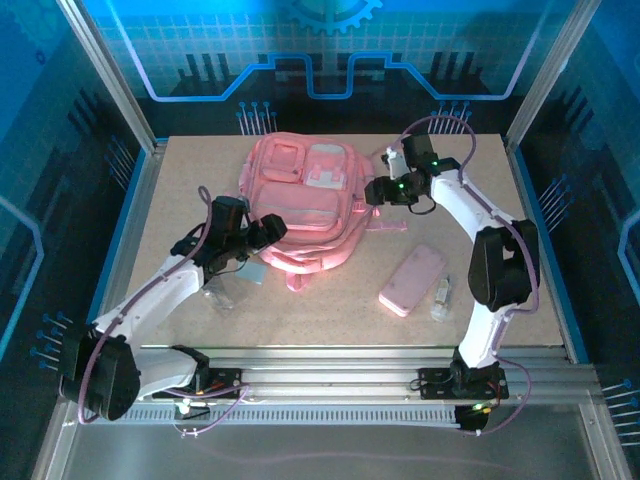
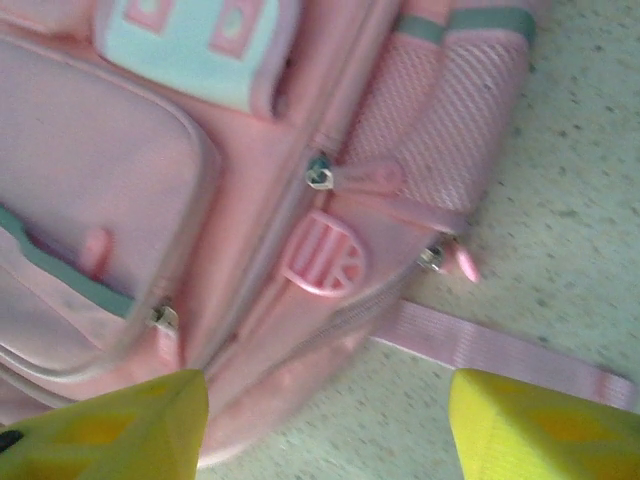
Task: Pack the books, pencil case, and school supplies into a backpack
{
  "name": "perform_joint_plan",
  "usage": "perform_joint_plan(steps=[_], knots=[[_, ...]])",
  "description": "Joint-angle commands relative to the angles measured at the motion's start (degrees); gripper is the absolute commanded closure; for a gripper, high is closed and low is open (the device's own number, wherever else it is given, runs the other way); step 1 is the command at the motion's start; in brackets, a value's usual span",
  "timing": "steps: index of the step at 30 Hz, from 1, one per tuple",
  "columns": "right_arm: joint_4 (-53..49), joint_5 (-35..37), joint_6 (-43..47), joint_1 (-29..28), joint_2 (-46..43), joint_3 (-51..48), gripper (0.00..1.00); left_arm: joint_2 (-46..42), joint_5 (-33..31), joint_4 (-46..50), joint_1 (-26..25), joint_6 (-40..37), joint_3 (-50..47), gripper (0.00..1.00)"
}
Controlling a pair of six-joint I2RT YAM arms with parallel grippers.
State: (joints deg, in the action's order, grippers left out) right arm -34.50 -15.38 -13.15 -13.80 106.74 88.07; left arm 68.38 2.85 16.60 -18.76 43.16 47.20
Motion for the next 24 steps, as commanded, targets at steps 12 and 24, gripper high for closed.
perform_joint_plan(steps=[12, 24], knots=[[14.9, -8.9, -9.3, -1.8, 18.7, 14.5, 0.27, 13.3, -7.2, -10.0, 0.1, 1.5, 0.7, 0.14], [19.8, -14.1, -12.4, -7.7, 15.0, 1.4, 0.33, 24.3, -5.7, -12.1, 1.7, -1.7, 6.5, 0.13]])
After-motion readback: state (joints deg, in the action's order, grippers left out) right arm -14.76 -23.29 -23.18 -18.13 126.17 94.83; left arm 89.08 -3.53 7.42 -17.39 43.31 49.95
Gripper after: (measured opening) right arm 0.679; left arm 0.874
